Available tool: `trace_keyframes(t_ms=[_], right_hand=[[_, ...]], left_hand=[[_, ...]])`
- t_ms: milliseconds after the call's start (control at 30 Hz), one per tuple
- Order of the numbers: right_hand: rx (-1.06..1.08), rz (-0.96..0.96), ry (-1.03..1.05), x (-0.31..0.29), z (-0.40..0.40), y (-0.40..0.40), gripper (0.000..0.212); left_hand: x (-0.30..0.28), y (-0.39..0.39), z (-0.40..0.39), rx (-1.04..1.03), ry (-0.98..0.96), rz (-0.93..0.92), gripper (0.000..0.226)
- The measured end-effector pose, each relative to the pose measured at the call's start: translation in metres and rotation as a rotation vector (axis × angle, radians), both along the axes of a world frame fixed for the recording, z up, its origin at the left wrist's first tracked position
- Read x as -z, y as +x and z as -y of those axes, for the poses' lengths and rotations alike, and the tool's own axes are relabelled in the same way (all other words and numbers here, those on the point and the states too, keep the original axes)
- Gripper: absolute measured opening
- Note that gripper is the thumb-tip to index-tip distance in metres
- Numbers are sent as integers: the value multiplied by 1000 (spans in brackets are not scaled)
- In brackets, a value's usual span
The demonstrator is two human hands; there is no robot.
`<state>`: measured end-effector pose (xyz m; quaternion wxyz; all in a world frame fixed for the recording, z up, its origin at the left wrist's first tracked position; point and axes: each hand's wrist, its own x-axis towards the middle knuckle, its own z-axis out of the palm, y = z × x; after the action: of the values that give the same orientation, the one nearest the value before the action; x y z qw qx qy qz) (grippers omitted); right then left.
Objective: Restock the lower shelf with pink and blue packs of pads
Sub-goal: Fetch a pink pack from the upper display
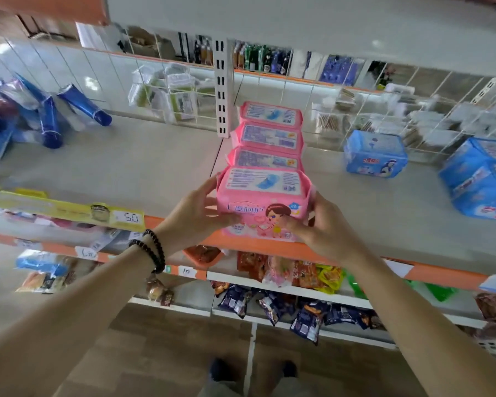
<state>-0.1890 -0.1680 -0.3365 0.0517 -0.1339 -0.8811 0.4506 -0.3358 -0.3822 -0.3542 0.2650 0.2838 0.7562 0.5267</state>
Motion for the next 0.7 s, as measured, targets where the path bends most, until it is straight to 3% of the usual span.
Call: trace_keyframes(t_ms=[167,333,533,700], right_hand=[[28,12,-11,12,-6,0,60],[46,1,-30,17,-5,5,46],[11,-8,-26,19,-10,-11,59],[13,-41,49,31,-14,-15,70]], left_hand=[[-2,-5,2,52,-70,-57,85],[-3,-5,8,102,-129,-58,67],[1,-27,-3,128,-136,-136,92],[17,-32,-9,113,-115,-177,100]])
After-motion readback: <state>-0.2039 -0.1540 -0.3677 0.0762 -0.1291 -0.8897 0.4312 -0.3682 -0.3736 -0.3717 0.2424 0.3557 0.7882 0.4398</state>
